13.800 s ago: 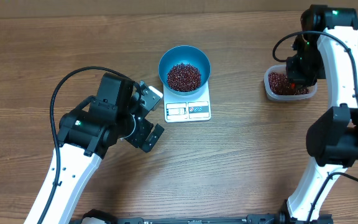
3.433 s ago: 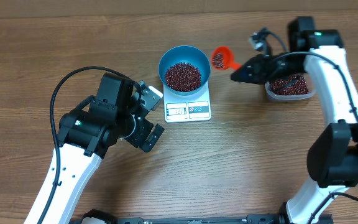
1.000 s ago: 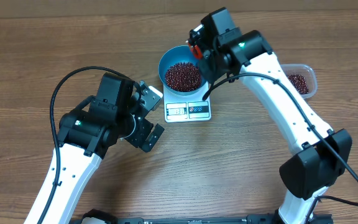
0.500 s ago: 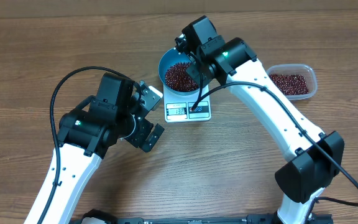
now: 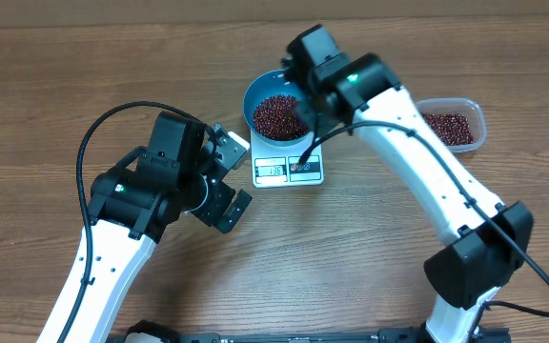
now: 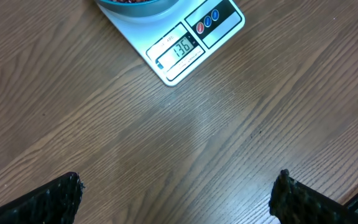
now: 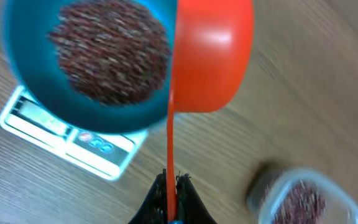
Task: Scoop item into bowl and weigh 150g on scale
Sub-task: 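Tilt the red cup with the right gripper to pour beans into bowl, then carry the empty red cup back to the bean tub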
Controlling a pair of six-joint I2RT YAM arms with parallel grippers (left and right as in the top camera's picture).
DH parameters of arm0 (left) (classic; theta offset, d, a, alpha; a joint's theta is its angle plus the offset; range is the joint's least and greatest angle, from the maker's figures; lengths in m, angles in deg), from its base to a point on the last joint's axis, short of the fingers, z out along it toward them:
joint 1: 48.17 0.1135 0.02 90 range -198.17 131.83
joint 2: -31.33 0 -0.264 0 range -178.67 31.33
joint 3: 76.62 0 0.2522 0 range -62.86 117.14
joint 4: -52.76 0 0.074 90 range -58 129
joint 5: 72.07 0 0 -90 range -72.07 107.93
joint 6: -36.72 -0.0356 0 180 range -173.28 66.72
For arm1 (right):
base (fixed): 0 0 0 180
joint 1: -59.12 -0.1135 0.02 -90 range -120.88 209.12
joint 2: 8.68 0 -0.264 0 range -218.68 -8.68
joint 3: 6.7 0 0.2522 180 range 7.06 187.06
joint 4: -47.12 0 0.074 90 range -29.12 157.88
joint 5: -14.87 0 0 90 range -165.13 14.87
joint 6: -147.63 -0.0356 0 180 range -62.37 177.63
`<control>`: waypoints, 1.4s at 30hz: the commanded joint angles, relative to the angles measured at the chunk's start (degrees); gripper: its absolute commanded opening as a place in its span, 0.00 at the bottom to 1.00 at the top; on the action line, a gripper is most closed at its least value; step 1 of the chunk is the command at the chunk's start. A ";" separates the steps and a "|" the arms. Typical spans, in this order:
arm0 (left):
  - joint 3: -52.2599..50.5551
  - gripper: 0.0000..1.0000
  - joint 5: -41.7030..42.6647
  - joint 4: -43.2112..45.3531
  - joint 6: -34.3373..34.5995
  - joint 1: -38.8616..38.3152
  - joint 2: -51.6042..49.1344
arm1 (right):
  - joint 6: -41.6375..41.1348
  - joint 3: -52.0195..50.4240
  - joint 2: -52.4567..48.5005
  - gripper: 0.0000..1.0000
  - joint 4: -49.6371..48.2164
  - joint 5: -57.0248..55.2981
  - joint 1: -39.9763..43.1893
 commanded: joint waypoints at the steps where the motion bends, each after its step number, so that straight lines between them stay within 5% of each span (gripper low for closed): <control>1: 1.22 1.00 0.07 0.04 -1.27 0.22 -0.20 | -5.60 5.95 3.45 0.04 5.90 -0.24 5.55; 11: 1.22 1.00 0.07 0.04 -1.27 0.22 -0.20 | -5.66 -0.90 3.04 0.04 13.42 -0.02 24.00; 18: 1.22 0.99 0.07 0.04 -1.27 0.22 -0.20 | -5.64 -13.42 3.04 0.04 3.80 1.97 31.17; 27: 1.22 1.00 0.07 0.04 -1.27 0.22 -0.20 | -5.16 -19.76 2.78 0.04 -6.73 1.90 32.15; 42: 1.22 1.00 0.04 0.04 -1.27 0.22 -0.20 | -1.55 -19.78 -6.99 0.04 0.04 10.86 33.07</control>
